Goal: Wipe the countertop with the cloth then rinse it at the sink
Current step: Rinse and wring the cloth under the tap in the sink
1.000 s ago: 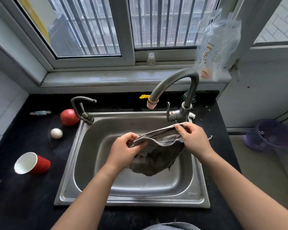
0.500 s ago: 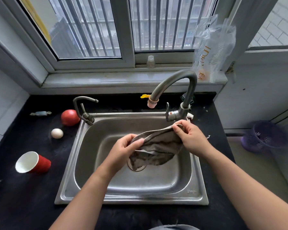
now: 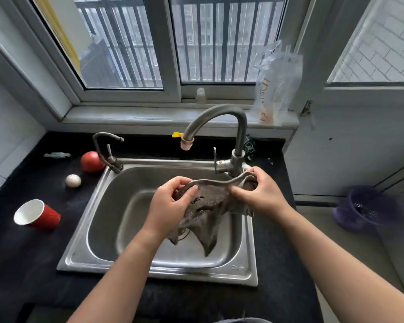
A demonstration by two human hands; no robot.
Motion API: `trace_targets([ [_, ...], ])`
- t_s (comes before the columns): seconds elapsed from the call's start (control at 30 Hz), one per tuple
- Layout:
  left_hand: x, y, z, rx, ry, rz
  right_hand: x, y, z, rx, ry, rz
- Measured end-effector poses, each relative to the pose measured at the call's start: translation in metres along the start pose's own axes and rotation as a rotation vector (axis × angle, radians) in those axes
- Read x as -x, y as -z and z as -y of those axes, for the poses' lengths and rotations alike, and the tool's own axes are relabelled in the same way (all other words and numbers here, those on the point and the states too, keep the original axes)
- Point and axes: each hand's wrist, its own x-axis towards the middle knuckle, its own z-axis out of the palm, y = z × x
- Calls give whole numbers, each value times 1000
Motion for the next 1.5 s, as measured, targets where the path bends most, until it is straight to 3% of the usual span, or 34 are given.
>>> trace_targets([
  [0.23,7,-28,-26,33,-68,-89,15,55,-12,95,132,-5],
  [0.37,15,-48,-37,4,-100,-41,26,74,-22,-8,118,271],
  [0.4,17,-53,-39,-3,-101,-35,28,76,-25,-2,127,275],
  [0.47,19,-59,-43,-1,-100,-28,30,80,-26,-74,155,134],
  [0.57,21,-62,-45,-75,-137,16,32,97,-18,-366,216,-61],
  [0.73,21,-64,-38,-353,-197,114,37,115,-5,-451,307,20],
  [0.93,29,-69,-28,-254,-163,104,43,125,-11,-407,294,-19],
  [1.07,26,-74,-56,-53,-243,116,43,139,-2,-486,247,-90],
  [1.2,11,-79,-79,-10,-277,204,36,154,0,-567,115,-167],
  [1.37,-7,-116,-55,-328,-173,364,26,152,-48,-396,-226,-153],
  [1.5,-8,-150,-13,-415,-89,385,28,140,-100,-272,-336,-158],
])
